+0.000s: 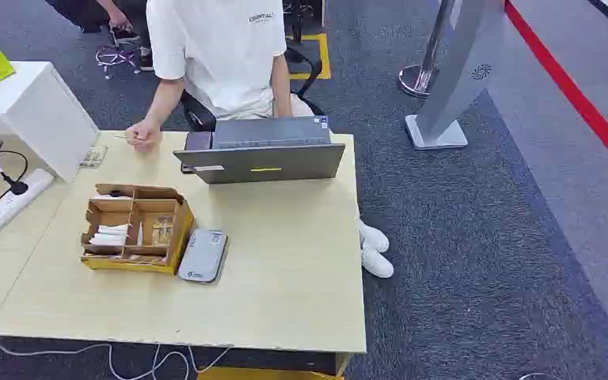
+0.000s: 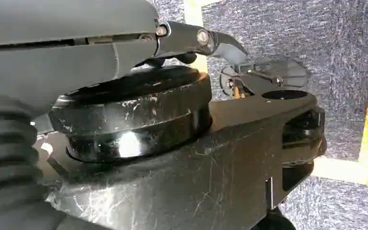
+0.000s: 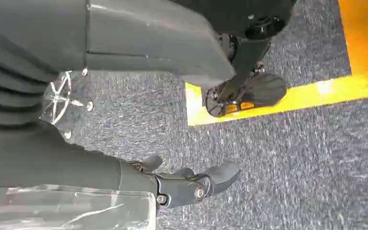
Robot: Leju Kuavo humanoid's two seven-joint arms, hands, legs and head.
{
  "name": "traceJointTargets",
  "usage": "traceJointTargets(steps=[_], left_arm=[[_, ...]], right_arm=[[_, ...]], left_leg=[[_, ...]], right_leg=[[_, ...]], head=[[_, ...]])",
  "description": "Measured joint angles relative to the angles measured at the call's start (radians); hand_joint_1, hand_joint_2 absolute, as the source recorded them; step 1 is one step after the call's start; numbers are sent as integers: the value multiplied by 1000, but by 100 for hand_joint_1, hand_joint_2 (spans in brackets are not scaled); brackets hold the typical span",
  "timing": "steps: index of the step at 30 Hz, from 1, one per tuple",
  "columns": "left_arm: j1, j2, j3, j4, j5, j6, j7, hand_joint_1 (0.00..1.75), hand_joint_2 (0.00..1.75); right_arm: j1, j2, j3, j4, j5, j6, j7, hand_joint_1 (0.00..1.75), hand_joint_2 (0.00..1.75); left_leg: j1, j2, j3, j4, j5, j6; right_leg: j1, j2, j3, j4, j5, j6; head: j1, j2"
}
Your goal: Pass the card to the sensor for recognition and then transmit it.
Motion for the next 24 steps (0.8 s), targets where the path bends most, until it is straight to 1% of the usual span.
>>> traceJointTargets(steps=[6, 10, 11, 16, 24], left_arm=[[-11, -5, -89, 1, 126, 51, -39, 0, 175], [-20, -11, -133, 1, 208, 91, -89, 0, 175], [-27, -16, -139, 1, 222, 105, -109, 0, 175], [-19, -18, -146, -19, 219, 162, -186, 0, 175], [29, -16, -146, -117, 145, 255, -296, 0, 175]], right_arm=[[-19, 27, -104, 17, 76, -40, -14, 0, 0], [-33, 48, -176, 28, 122, -71, -24, 0, 0], [-37, 54, -199, 32, 134, -82, -27, 0, 0], [-57, 85, -311, 48, 192, -131, -43, 0, 0], [-83, 129, -462, 68, 262, -201, -64, 0, 0]], left_leg=[[-3, -2, 0, 0, 0, 1], [-5, -4, 0, 0, 1, 2], [-5, -5, -1, 0, 1, 2], [-5, -4, -2, 0, 2, 4], [-5, -4, -4, 0, 2, 4]], right_leg=[[-3, 0, 0, 0, 0, 0], [-4, -1, 0, 0, 0, 0], [-5, -2, 0, 0, 0, 1], [-5, -2, 0, 0, 1, 3], [-5, -2, 1, 0, 2, 4]], head=[[-1, 0], [-1, 0], [-1, 0], [-1, 0], [-1, 0]])
